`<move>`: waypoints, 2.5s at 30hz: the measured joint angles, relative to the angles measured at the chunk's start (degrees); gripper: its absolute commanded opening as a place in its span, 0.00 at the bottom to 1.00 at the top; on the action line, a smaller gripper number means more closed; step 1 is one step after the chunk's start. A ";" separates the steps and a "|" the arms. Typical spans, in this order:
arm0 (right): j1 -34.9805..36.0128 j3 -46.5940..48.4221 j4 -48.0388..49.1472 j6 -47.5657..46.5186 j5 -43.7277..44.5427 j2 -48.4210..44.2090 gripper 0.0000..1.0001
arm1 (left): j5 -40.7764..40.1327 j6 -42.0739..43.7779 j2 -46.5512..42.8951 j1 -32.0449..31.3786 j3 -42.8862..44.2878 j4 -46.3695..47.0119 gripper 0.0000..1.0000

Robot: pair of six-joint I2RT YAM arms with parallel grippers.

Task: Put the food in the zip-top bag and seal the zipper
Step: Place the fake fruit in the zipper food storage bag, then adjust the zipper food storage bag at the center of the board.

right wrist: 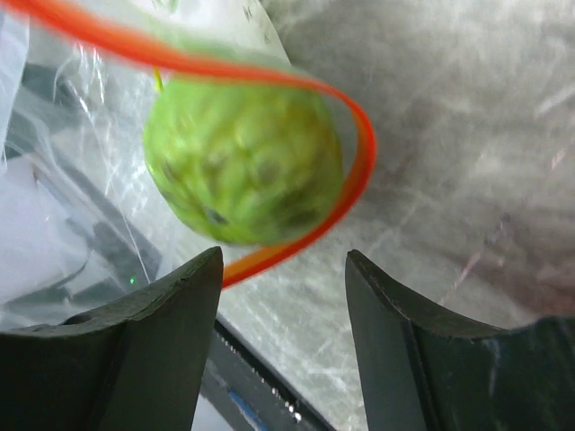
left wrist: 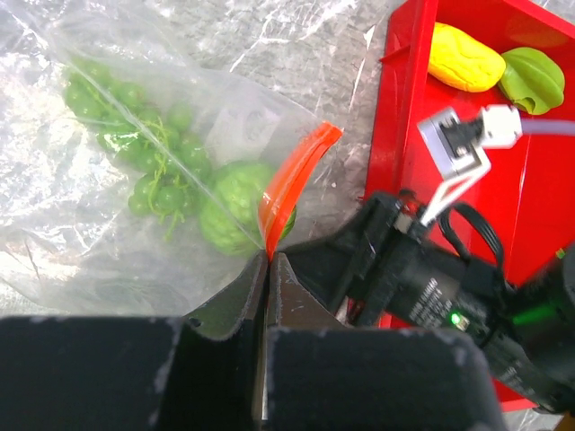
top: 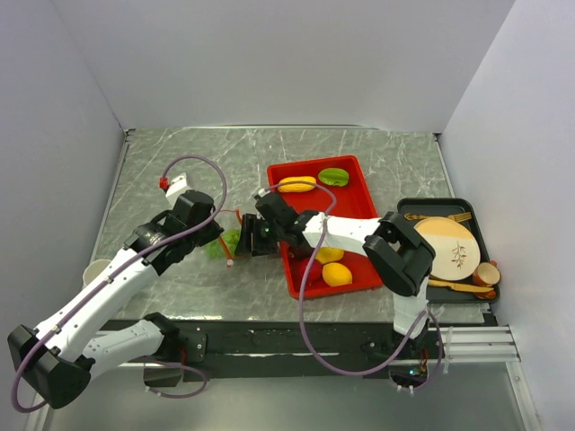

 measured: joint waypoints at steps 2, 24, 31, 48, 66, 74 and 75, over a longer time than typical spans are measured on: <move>-0.02 -1.60 0.68 0.50 -0.37 -1.20 0.61 | -0.09 0.00 0.00 0.04 0.00 -0.02 0.05; -0.33 -6.75 8.55 15.56 -9.49 -2.51 0.58 | -0.09 -0.11 -0.02 0.28 0.00 0.07 0.06; -0.31 -7.72 11.98 18.62 -10.58 -0.11 0.58 | -0.04 -0.09 -0.04 0.33 0.00 0.07 0.06; 1.22 -7.65 13.35 20.87 -6.73 1.03 0.48 | 1.92 -1.22 0.09 0.33 -0.02 1.53 0.07; 1.42 -7.50 10.95 16.50 1.01 -0.52 0.00 | 1.95 -1.51 -0.70 0.33 -1.86 1.79 0.09; 1.46 -7.43 9.92 14.10 3.19 -2.01 0.00 | 2.03 -1.51 -0.72 0.33 -1.88 1.81 0.08; 1.49 -7.32 9.11 13.55 3.80 -2.25 0.00 | 2.10 -1.51 -0.74 0.33 -1.88 1.81 0.08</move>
